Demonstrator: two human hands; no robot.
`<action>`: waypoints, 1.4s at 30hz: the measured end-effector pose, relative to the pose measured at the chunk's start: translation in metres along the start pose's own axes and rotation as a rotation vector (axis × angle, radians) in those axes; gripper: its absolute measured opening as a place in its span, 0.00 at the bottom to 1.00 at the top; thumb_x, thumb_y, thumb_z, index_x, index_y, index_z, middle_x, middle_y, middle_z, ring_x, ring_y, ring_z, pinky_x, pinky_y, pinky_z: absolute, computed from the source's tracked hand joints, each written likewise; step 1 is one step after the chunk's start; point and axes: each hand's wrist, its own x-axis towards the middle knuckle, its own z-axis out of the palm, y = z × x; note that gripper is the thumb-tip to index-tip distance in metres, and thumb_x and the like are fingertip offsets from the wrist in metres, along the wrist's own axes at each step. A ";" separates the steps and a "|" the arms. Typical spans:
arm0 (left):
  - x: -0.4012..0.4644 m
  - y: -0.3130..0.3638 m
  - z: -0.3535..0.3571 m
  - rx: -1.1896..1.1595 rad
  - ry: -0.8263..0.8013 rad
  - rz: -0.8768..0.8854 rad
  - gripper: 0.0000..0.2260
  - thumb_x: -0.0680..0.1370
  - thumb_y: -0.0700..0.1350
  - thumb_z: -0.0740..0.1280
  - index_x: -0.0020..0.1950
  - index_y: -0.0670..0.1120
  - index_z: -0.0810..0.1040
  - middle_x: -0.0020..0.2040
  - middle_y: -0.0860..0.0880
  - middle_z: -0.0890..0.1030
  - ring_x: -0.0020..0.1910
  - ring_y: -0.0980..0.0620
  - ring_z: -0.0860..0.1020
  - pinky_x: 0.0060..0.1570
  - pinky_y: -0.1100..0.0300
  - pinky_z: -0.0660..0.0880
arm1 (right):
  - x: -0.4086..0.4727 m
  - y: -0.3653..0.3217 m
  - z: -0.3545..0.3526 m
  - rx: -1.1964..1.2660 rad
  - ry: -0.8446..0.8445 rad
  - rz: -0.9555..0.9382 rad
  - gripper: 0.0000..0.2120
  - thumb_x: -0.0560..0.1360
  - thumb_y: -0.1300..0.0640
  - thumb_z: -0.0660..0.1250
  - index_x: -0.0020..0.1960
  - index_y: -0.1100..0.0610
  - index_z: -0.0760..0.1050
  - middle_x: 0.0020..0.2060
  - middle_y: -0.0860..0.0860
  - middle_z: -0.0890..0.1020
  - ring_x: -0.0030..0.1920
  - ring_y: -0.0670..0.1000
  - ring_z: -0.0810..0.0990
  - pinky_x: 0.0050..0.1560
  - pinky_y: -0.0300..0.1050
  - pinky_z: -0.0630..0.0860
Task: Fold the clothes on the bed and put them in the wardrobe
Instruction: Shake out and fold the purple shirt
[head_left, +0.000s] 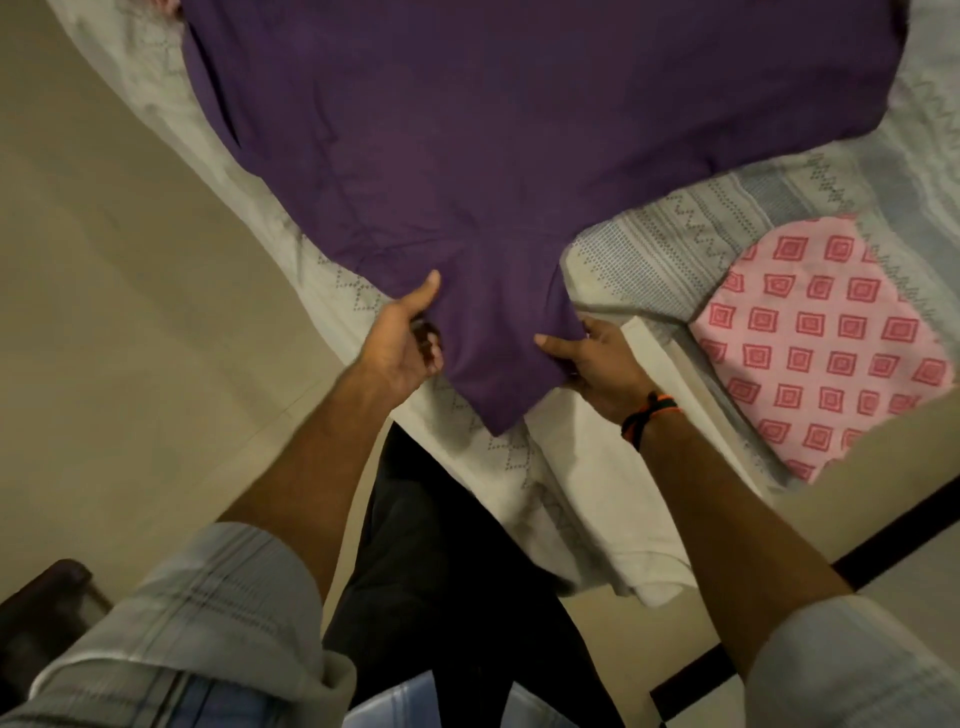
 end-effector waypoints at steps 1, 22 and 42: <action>-0.003 -0.007 -0.001 0.100 -0.024 -0.029 0.10 0.74 0.52 0.73 0.48 0.47 0.81 0.39 0.51 0.80 0.34 0.55 0.75 0.38 0.62 0.71 | -0.002 0.007 0.001 -0.043 0.031 0.009 0.18 0.74 0.67 0.71 0.63 0.64 0.76 0.51 0.56 0.84 0.43 0.52 0.85 0.38 0.45 0.81; 0.010 -0.066 -0.029 0.523 0.351 0.234 0.12 0.70 0.48 0.78 0.42 0.48 0.76 0.41 0.46 0.83 0.39 0.49 0.82 0.48 0.52 0.82 | -0.021 0.038 0.009 -1.003 0.580 -0.274 0.24 0.68 0.62 0.69 0.63 0.62 0.67 0.57 0.59 0.76 0.56 0.61 0.76 0.52 0.52 0.76; 0.029 0.011 -0.048 -0.025 0.571 0.269 0.07 0.74 0.31 0.69 0.41 0.42 0.79 0.32 0.48 0.80 0.29 0.54 0.79 0.33 0.62 0.81 | -0.016 0.085 0.024 -1.660 -0.040 -0.800 0.10 0.64 0.63 0.65 0.44 0.59 0.79 0.40 0.56 0.79 0.36 0.61 0.77 0.36 0.50 0.75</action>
